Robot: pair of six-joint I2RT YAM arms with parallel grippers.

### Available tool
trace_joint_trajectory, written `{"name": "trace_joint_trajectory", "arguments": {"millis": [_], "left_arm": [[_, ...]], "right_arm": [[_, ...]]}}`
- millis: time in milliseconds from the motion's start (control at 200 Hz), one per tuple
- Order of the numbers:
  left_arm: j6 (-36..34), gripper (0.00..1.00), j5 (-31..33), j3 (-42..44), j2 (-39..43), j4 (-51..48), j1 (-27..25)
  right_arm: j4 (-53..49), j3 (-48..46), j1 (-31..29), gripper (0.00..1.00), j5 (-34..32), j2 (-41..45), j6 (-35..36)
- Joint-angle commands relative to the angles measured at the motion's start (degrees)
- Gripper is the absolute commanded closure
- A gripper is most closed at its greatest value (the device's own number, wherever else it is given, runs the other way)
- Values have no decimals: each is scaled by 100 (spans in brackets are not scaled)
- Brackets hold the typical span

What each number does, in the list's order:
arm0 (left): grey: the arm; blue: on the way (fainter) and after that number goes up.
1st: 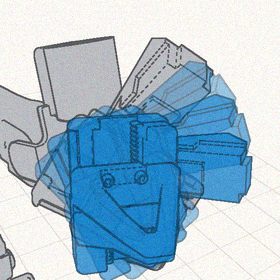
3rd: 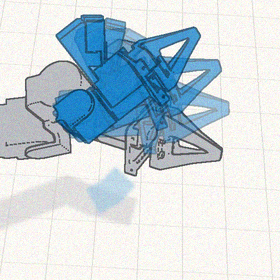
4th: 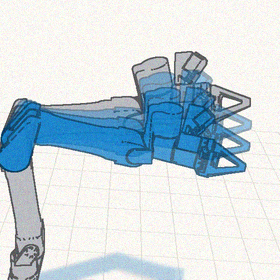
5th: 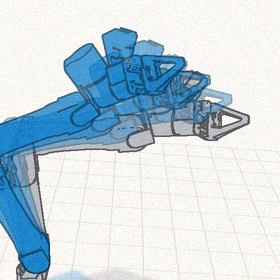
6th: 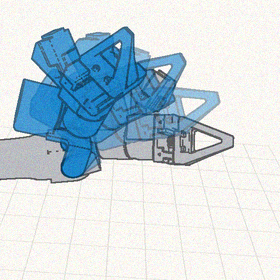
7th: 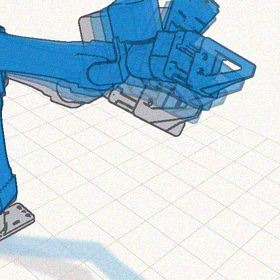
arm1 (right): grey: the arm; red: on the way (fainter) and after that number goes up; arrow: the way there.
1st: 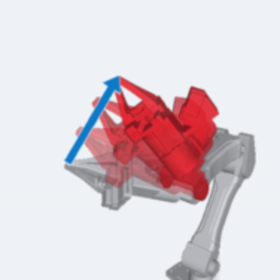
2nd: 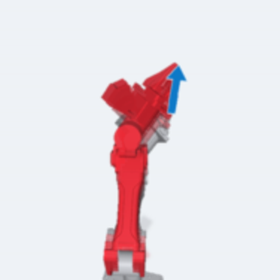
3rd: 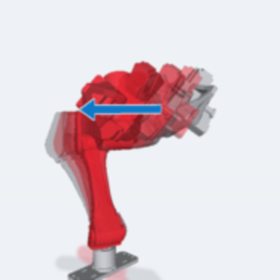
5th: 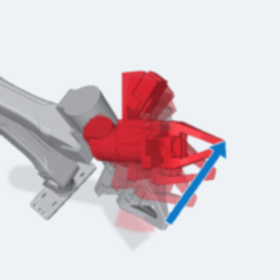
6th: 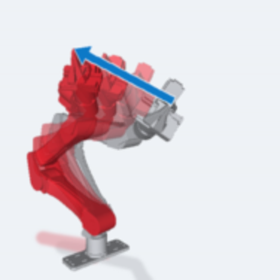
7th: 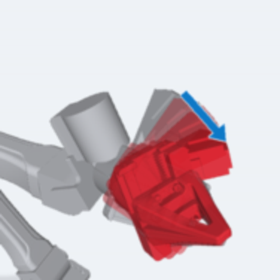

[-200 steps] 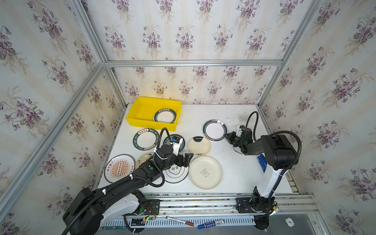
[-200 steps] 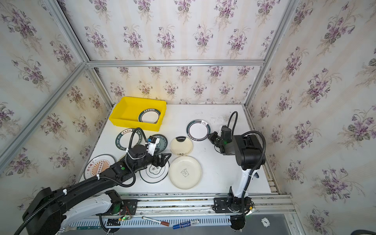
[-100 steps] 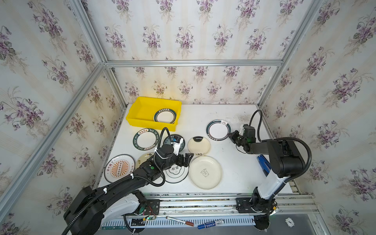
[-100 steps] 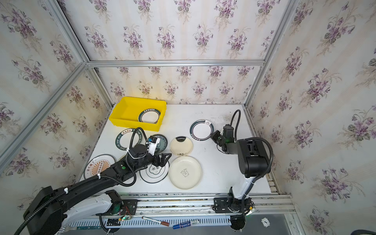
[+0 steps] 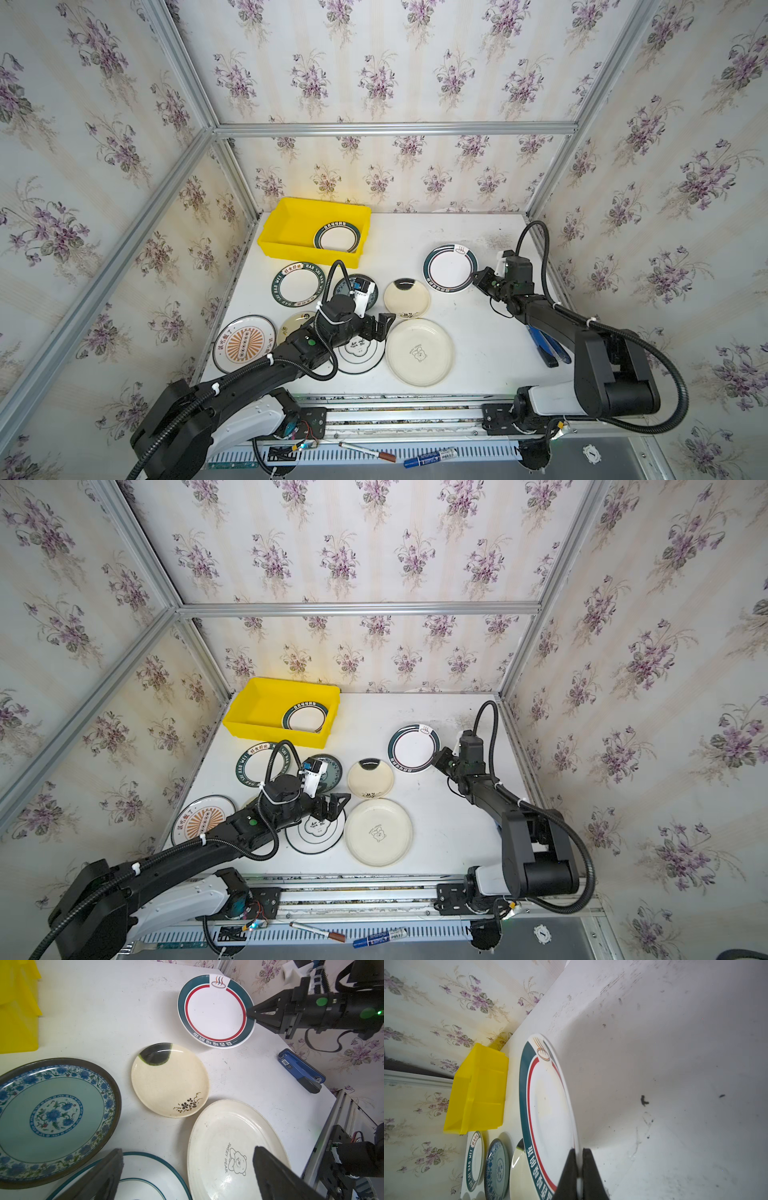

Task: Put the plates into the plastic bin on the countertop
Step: 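Lift the plate upright toward the left gripper while the left gripper approaches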

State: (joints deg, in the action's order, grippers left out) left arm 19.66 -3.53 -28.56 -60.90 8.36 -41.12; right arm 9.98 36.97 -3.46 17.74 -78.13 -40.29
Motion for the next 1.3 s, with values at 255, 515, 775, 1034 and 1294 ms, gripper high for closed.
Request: {"name": "trace_joint_trajectory", "arguments": {"millis": [255, 515, 775, 1034, 1294], "left_arm": [[-116, 0, -319, 105, 195, 423, 8], [-39, 0, -332, 25, 10, 373, 17], [31, 0, -371, -18, -131, 422, 12], [249, 0, -681, 34, -217, 772, 17], [287, 3, -729, -99, -446, 743, 17]], "right_arm": [[-380, -512, -842, 100, 203, 1196, -126], [364, -1103, -1467, 100, 276, 1704, -694], [1681, -1845, -1638, 100, 573, 1802, -1727], [1433, -1928, -1884, 100, 394, 2095, -1730], [1594, -1985, -2247, 100, 192, 2203, -1902]]}}
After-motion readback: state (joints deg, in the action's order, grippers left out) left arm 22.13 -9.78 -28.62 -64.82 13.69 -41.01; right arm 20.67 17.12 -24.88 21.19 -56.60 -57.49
